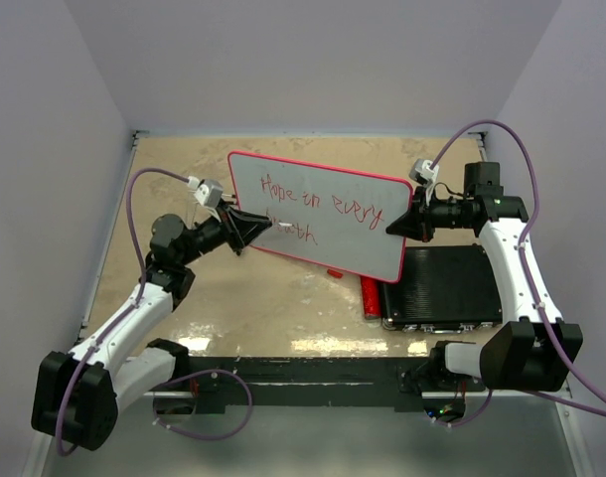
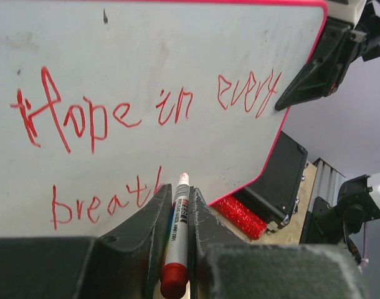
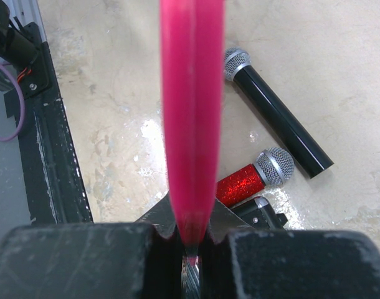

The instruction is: Write a sentence on the whiteboard

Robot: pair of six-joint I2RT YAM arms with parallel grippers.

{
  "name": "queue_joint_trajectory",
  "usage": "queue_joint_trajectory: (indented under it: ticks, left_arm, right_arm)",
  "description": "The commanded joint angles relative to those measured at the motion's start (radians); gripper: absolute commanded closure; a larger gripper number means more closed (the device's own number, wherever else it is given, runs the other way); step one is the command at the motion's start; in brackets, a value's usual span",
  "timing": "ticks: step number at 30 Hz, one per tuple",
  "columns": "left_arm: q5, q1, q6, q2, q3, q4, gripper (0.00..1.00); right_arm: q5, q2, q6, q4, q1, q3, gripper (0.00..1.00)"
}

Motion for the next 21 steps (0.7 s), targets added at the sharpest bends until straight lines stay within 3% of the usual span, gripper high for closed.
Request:
queue_joint_trajectory:
  ticks: [1,18,21]
  left_arm:
    - [0.018,0.007,0.038,-0.037,-0.019,-0.068,1.00]
    - [0.021,0.007,0.029,-0.100,-0.039,-0.071,1.00]
    - [0.052,0.007,-0.020,-0.120,-0.056,-0.005,1.00]
  right_arm:
    - [-0.014,-0.026,-0.011,-0.010,0.011,0.015,1.00]
    - [-0.017,-0.029,-0.002,-0.006,0.009,0.014,1.00]
    - [-0.018,-0.033,0.000,-0.004,0.011,0.012,1.00]
